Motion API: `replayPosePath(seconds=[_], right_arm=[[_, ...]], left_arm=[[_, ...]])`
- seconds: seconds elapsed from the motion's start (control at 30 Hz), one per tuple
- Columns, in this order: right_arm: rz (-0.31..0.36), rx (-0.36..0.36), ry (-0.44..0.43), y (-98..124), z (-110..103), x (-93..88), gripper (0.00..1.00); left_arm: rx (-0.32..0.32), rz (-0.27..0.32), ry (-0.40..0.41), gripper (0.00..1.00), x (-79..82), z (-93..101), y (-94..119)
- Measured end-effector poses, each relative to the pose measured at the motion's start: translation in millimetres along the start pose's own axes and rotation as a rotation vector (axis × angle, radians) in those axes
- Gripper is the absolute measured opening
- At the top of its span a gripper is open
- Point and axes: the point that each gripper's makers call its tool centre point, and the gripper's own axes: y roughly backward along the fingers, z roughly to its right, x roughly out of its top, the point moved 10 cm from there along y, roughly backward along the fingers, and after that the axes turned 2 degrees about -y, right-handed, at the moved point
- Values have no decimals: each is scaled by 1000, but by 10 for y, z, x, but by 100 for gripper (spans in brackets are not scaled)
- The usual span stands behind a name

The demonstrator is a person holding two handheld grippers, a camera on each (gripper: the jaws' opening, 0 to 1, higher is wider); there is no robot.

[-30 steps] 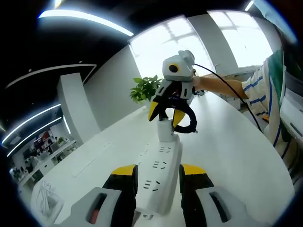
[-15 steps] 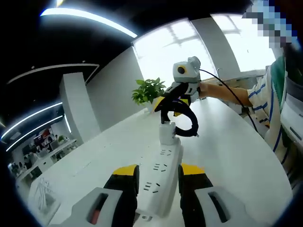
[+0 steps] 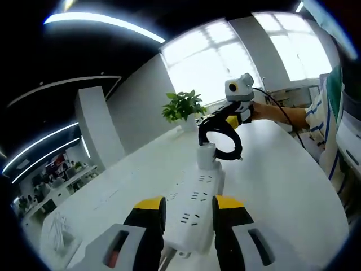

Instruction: Straighten the power strip on the desk, plug the charger into it

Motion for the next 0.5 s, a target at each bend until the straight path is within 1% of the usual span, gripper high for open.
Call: replayPosePath(seconds=[0.1,0.13,0.23,0.37,0.5], right_arm=[[-8,-41,0,26,21,-70,27],[-16,-42,-3,26,28,-100,27],[-40,-39,-40,20,38,-189,28],[-69,-34,-38,-12,8,-260,28],[-106,-14,-44,-76,-32,-313,28]], left_arm=[[10,-26,-6,31,-23,-25,12],[13,-36,-11,31,-32,-33,19],[5,-52,-5,31,-42,-49,42],[-21,-65,17,31,-60,-58,69],[-22,-73,17,30,-65,-62,85]])
